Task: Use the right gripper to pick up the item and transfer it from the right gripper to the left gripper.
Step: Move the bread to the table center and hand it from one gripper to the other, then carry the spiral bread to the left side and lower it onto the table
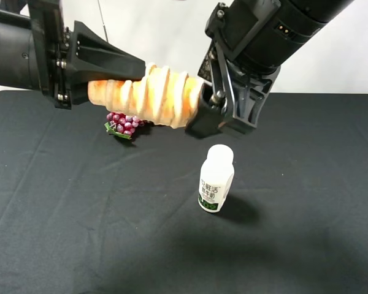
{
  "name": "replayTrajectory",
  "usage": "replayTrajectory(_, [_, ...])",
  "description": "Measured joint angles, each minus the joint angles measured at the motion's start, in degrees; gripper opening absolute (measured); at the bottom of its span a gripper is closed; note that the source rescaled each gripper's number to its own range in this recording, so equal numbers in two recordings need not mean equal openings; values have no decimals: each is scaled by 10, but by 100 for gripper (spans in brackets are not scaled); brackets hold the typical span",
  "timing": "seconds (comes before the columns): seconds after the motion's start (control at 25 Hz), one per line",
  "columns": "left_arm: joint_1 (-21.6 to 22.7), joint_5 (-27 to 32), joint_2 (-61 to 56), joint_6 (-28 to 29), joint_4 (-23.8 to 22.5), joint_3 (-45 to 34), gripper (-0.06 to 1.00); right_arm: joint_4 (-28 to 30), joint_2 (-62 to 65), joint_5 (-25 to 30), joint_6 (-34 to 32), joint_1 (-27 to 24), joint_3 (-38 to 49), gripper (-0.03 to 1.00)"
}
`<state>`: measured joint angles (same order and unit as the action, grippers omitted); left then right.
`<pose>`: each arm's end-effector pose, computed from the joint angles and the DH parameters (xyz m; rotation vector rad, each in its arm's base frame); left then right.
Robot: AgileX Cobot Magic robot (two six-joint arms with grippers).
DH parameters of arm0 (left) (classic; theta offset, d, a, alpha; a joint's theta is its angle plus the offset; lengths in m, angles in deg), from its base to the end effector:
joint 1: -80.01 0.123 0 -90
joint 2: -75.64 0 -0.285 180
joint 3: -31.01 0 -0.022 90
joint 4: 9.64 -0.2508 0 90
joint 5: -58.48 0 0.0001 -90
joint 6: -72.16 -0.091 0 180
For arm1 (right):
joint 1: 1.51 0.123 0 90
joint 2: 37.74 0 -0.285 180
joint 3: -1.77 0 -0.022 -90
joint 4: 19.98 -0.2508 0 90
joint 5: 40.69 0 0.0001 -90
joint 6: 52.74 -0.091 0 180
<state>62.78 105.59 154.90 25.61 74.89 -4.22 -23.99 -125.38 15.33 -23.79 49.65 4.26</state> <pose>0.2075 -0.1339 0.2876 0.1877 2.2184 -1.3881 0.1776 0.2290 0.3537 -1.6294 1.9809 0.2384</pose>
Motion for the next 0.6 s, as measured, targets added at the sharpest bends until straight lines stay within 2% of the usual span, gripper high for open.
replayTrajectory(0.2, [0,0,0,0,-2,0,6,0,0,24,-4,0,0,100])
replayTrajectory(0.44, [0,0,0,0,-2,0,5,3,13,102,-29,0,-1,100])
replayTrajectory(0.6, [0,0,0,0,-2,0,4,34,35,134,-67,0,-1,100])
